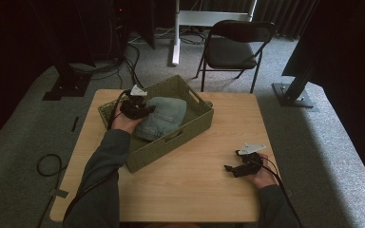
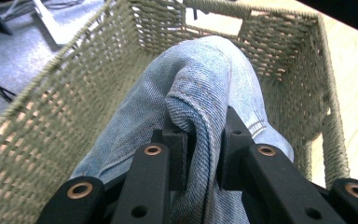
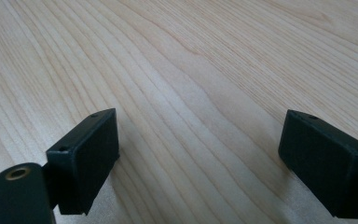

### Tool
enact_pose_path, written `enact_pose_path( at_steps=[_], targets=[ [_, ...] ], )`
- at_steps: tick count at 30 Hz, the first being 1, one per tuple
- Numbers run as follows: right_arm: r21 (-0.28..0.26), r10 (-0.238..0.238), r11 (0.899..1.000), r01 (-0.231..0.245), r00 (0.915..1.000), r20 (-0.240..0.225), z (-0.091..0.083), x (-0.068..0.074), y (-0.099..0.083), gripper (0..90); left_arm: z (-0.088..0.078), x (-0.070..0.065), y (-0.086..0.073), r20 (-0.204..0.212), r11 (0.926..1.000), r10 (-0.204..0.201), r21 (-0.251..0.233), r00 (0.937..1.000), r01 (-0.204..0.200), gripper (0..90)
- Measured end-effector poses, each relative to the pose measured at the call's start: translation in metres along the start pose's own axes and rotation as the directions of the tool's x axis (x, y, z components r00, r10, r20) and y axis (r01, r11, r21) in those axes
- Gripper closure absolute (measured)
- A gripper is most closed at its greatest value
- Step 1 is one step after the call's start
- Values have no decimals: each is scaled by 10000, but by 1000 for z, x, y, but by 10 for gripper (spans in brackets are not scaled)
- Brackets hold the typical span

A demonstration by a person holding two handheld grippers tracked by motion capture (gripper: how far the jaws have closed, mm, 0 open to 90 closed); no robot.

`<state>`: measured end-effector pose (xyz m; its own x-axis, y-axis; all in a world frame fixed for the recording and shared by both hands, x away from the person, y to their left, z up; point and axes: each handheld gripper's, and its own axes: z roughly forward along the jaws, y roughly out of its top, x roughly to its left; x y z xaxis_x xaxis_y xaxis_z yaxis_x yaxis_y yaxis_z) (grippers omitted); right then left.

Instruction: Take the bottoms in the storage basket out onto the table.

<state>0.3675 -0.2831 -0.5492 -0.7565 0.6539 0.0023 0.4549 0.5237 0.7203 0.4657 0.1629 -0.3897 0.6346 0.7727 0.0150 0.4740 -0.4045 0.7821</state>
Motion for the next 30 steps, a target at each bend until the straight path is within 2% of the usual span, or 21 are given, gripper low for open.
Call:
enact_pose_path(
  at_steps=[5, 19, 30],
  targets=[
    [-5, 4, 10000, -4, 10000, 1, 0, 0, 0, 118, -10, 2, 5, -25, 9995, -107, -303, 9999, 106, 776],
    [-13, 53, 10000, -53, 10000, 55, -2, -2, -2, 118, -34, -2, 26, -49, 9972, 76, -740, 10000, -79, 777],
    [-26, 85, 10000, -85, 9999, 67, -3, -2, -3, 118, -55, -10, 48, -79, 9940, 345, -1035, 9994, -351, 777]
  ],
)
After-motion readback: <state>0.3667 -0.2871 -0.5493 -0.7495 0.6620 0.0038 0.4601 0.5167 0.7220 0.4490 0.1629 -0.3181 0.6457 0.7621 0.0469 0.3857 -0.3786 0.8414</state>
